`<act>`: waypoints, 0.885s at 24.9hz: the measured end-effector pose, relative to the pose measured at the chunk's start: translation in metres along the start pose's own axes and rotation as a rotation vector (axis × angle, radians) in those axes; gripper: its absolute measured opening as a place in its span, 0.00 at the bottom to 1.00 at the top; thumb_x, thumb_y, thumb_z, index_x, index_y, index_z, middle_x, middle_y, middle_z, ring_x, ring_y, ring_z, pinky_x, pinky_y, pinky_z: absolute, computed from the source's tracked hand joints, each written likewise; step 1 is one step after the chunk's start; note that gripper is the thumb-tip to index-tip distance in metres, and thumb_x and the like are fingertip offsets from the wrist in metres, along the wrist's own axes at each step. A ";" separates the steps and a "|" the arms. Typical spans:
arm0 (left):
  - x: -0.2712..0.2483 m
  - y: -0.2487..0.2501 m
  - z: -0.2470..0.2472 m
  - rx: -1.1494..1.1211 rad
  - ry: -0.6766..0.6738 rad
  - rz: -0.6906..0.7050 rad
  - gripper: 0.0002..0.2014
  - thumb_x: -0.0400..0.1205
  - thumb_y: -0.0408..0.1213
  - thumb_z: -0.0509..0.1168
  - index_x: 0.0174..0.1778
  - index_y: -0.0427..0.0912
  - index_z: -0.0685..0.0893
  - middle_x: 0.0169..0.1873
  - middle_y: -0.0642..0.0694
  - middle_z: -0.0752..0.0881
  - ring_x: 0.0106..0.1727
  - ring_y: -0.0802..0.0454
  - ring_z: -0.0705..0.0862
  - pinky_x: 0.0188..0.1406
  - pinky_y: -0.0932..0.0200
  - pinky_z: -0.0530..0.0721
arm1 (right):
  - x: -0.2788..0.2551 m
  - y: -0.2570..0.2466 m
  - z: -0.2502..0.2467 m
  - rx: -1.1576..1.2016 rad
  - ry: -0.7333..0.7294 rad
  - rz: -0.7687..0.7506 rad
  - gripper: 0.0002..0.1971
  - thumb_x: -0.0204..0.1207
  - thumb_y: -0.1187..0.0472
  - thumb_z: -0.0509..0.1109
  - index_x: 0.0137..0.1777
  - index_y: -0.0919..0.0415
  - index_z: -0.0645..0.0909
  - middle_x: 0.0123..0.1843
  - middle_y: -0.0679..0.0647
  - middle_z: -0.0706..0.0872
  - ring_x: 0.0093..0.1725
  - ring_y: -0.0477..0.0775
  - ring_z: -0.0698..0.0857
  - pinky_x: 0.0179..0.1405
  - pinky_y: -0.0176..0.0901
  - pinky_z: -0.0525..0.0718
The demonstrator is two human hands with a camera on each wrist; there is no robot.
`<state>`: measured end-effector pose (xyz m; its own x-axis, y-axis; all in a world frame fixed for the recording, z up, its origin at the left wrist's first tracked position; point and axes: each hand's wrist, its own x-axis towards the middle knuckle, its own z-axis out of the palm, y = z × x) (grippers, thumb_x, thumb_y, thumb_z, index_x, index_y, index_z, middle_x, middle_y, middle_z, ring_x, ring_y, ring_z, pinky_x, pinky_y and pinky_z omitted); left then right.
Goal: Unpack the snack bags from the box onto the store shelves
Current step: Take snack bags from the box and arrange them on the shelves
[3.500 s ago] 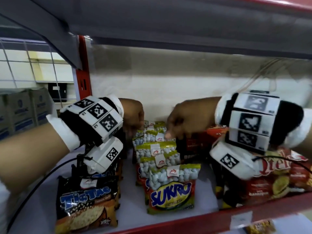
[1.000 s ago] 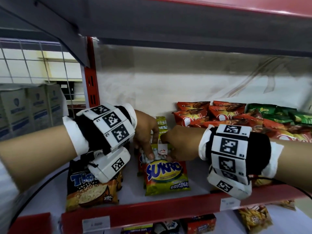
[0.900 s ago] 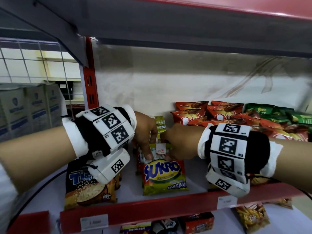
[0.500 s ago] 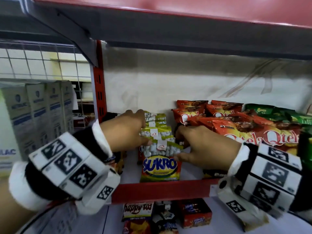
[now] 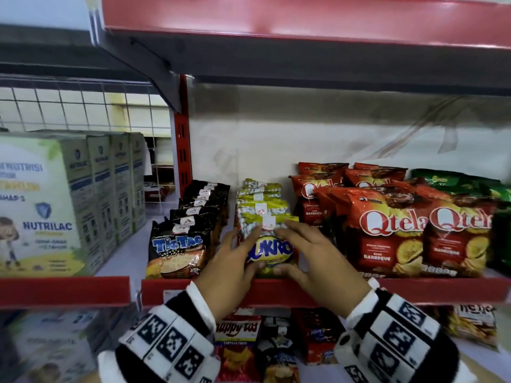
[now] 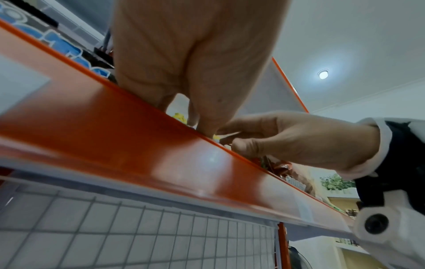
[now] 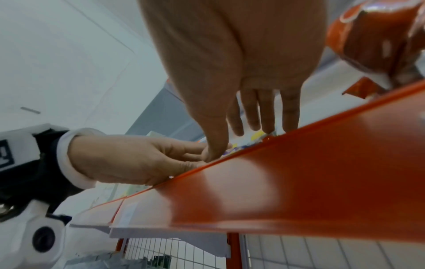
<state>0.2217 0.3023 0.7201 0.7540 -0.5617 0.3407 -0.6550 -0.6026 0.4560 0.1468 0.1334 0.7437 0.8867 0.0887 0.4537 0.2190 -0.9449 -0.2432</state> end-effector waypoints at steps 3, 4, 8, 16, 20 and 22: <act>0.007 0.001 -0.002 0.011 -0.031 -0.031 0.36 0.85 0.44 0.61 0.83 0.59 0.47 0.84 0.45 0.49 0.85 0.45 0.51 0.79 0.55 0.59 | 0.012 0.008 0.011 0.056 -0.028 0.036 0.35 0.76 0.53 0.72 0.81 0.49 0.62 0.84 0.46 0.58 0.82 0.47 0.59 0.79 0.36 0.58; 0.009 0.001 -0.002 -0.002 -0.023 -0.036 0.36 0.84 0.42 0.62 0.83 0.57 0.48 0.84 0.45 0.49 0.85 0.46 0.50 0.79 0.56 0.58 | 0.015 0.010 0.015 0.077 -0.019 0.047 0.35 0.76 0.54 0.73 0.81 0.48 0.62 0.84 0.45 0.58 0.82 0.46 0.59 0.77 0.32 0.57; 0.015 0.000 0.000 -0.025 0.009 -0.046 0.36 0.84 0.38 0.64 0.84 0.54 0.50 0.84 0.44 0.49 0.84 0.46 0.50 0.78 0.60 0.55 | 0.024 0.017 0.025 0.142 -0.014 0.086 0.35 0.75 0.57 0.74 0.81 0.49 0.64 0.84 0.45 0.59 0.82 0.45 0.59 0.75 0.29 0.56; 0.017 -0.007 0.003 -0.124 0.005 -0.033 0.37 0.84 0.36 0.63 0.83 0.56 0.47 0.85 0.46 0.50 0.85 0.52 0.47 0.78 0.63 0.54 | 0.019 0.026 0.032 0.263 0.104 0.041 0.35 0.72 0.54 0.77 0.78 0.49 0.69 0.79 0.39 0.65 0.77 0.37 0.62 0.67 0.11 0.49; 0.008 -0.006 0.000 -0.182 0.019 0.011 0.39 0.83 0.39 0.64 0.81 0.63 0.44 0.84 0.46 0.55 0.84 0.52 0.54 0.77 0.62 0.57 | 0.008 0.022 0.035 0.267 0.276 -0.021 0.25 0.72 0.57 0.77 0.70 0.50 0.78 0.72 0.31 0.69 0.74 0.41 0.68 0.70 0.21 0.60; 0.004 0.001 -0.006 -0.222 0.008 -0.003 0.37 0.83 0.44 0.63 0.80 0.66 0.46 0.82 0.44 0.58 0.82 0.50 0.59 0.75 0.62 0.62 | 0.006 0.016 0.029 0.329 0.385 0.025 0.20 0.73 0.59 0.77 0.65 0.49 0.82 0.69 0.29 0.73 0.70 0.42 0.70 0.68 0.24 0.65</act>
<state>0.2245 0.3035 0.7269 0.7570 -0.5549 0.3450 -0.6260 -0.4645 0.6264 0.1681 0.1278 0.7174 0.6922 -0.1135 0.7127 0.3716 -0.7905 -0.4868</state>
